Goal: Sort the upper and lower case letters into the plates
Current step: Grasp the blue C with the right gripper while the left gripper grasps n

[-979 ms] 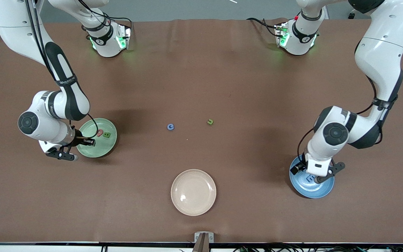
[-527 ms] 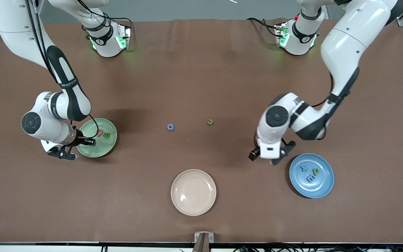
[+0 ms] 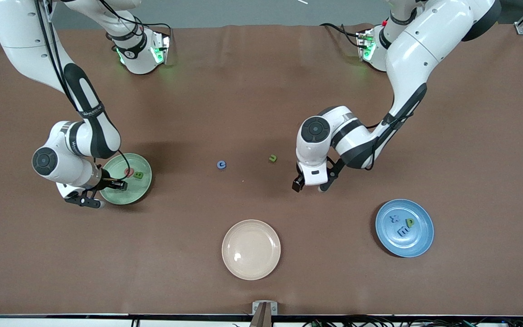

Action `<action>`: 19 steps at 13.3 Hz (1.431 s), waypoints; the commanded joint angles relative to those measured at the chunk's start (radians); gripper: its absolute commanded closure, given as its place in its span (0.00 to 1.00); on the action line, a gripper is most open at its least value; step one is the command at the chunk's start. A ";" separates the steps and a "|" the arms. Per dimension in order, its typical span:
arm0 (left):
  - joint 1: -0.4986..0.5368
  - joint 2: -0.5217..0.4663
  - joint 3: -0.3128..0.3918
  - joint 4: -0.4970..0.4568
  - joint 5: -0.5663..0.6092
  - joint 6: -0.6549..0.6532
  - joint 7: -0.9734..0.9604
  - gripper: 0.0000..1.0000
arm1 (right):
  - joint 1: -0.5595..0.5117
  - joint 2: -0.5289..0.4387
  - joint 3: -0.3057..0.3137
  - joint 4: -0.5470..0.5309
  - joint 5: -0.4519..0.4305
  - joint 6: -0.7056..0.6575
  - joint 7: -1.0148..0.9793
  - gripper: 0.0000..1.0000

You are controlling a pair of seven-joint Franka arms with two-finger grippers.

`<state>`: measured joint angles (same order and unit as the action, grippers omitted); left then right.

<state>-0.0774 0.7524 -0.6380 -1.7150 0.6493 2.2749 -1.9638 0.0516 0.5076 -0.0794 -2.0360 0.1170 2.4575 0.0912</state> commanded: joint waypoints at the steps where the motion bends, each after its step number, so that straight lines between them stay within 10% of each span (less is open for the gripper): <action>1: -0.025 0.027 -0.002 0.002 -0.005 0.037 -0.065 0.00 | -0.004 -0.024 0.026 0.022 0.004 -0.073 0.030 0.00; 12: -0.166 0.079 0.001 0.002 -0.003 0.089 -0.352 0.05 | 0.454 -0.012 0.026 0.063 0.043 0.001 0.775 0.00; 19: -0.188 0.084 0.003 -0.020 0.007 0.126 -0.363 0.30 | 0.593 0.075 0.020 0.062 0.033 0.116 0.966 0.08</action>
<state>-0.2627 0.8359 -0.6381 -1.7276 0.6492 2.3795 -2.3051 0.6145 0.5832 -0.0451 -1.9644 0.1500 2.5548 1.0165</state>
